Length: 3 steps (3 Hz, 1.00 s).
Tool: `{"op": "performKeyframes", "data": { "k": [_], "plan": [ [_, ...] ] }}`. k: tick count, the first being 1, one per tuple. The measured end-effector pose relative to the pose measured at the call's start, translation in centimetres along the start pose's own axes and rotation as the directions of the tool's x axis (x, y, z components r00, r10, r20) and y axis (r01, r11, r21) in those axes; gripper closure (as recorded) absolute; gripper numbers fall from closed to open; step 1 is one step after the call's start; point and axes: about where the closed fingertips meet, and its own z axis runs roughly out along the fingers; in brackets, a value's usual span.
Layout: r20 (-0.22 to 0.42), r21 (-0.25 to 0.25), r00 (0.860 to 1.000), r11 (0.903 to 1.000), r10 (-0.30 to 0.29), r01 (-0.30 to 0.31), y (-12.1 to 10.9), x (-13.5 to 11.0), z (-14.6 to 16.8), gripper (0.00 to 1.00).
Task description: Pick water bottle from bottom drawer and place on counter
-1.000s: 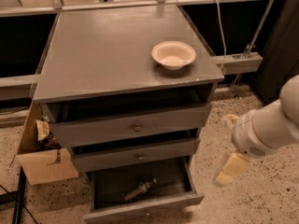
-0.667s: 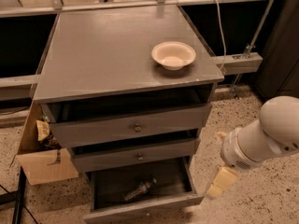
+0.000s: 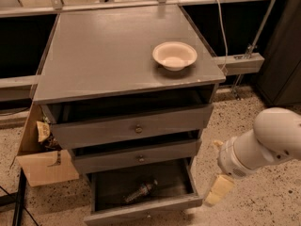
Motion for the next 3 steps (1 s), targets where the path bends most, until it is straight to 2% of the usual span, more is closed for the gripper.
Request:
{"op": "performKeyframes", "data": {
  "k": [1, 2, 3],
  "plan": [
    [0.019, -0.022, 0.999, 0.9993, -0.031, 0.032, 0.0, 1.6, 4.1, 0.00],
    [0.080, -0.022, 0.994, 0.9968, -0.075, 0.077, -0.5, 2.9, 9.0, 0.00],
    [0.161, -0.070, 0.981, 0.9906, -0.105, 0.118, -0.5, 4.4, 15.4, 0.00]
  ]
}}
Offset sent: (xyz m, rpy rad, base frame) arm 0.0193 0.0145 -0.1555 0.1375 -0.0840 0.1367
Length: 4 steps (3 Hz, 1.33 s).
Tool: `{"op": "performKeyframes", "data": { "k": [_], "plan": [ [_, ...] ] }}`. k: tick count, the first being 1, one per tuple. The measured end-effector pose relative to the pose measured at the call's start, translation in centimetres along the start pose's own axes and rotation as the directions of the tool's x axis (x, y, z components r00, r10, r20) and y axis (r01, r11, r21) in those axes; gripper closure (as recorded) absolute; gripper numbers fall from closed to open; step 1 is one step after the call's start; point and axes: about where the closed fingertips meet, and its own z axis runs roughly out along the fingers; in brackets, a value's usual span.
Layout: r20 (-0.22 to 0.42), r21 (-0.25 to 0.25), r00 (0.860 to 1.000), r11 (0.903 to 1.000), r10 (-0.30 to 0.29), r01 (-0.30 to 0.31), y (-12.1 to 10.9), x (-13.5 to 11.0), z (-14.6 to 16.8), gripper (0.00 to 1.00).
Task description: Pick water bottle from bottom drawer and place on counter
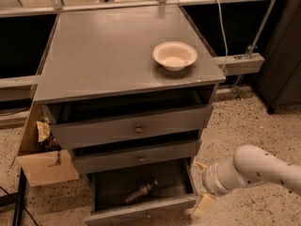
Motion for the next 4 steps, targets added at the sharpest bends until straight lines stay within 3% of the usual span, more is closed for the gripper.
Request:
{"op": "performKeyframes", "data": {
  "k": [2, 4],
  "plan": [
    [-0.003, 0.006, 1.000, 0.9999, -0.014, 0.014, -0.4, 0.7, 0.8, 0.00],
    [0.036, 0.003, 0.995, 0.9953, -0.096, 0.096, -3.8, 1.8, 6.4, 0.00]
  ]
}}
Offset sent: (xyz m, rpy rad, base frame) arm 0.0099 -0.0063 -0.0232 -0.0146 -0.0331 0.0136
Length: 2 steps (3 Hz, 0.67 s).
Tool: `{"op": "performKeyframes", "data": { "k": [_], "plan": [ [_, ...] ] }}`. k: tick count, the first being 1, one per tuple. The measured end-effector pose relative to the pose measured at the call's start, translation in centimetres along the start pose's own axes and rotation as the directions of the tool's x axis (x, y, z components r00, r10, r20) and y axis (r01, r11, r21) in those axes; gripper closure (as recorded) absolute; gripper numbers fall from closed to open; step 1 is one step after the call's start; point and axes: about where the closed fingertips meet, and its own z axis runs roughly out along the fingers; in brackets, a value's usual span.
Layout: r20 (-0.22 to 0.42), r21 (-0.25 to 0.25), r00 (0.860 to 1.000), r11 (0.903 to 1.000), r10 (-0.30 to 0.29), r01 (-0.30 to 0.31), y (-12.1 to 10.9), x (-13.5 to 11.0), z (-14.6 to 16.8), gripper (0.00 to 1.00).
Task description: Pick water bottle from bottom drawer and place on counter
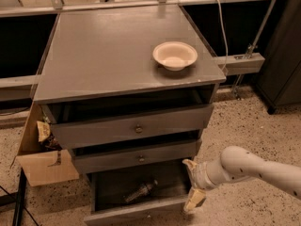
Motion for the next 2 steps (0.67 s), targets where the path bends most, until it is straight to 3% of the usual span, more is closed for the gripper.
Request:
{"op": "performKeyframes", "data": {
  "k": [2],
  "plan": [
    [0.050, -0.049, 0.998, 0.9983, -0.031, 0.033, -3.0, 1.4, 6.8, 0.00]
  ]
}}
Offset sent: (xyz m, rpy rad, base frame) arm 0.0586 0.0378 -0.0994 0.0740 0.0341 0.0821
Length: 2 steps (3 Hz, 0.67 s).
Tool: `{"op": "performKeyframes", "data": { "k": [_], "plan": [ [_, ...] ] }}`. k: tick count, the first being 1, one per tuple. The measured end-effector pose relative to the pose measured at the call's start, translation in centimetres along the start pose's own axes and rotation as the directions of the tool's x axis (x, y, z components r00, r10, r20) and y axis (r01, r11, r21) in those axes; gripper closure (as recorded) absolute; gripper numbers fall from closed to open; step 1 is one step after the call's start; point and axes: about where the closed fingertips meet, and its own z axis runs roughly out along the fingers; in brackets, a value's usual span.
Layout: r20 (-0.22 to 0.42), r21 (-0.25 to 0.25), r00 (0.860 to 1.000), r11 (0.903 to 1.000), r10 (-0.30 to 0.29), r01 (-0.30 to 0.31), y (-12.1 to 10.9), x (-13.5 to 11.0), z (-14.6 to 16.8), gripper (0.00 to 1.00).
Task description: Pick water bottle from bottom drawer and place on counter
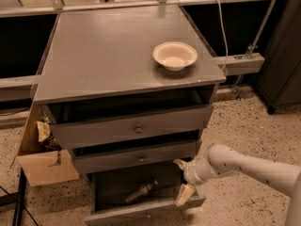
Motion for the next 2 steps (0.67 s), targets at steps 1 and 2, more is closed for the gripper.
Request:
{"op": "performKeyframes", "data": {
  "k": [1, 2],
  "plan": [
    [0.021, -0.048, 1.000, 0.9988, 0.006, -0.005, -1.1, 0.8, 4.2, 0.00],
    [0.046, -0.093, 0.999, 0.9954, 0.028, -0.024, -1.8, 1.5, 8.5, 0.00]
  ]
}}
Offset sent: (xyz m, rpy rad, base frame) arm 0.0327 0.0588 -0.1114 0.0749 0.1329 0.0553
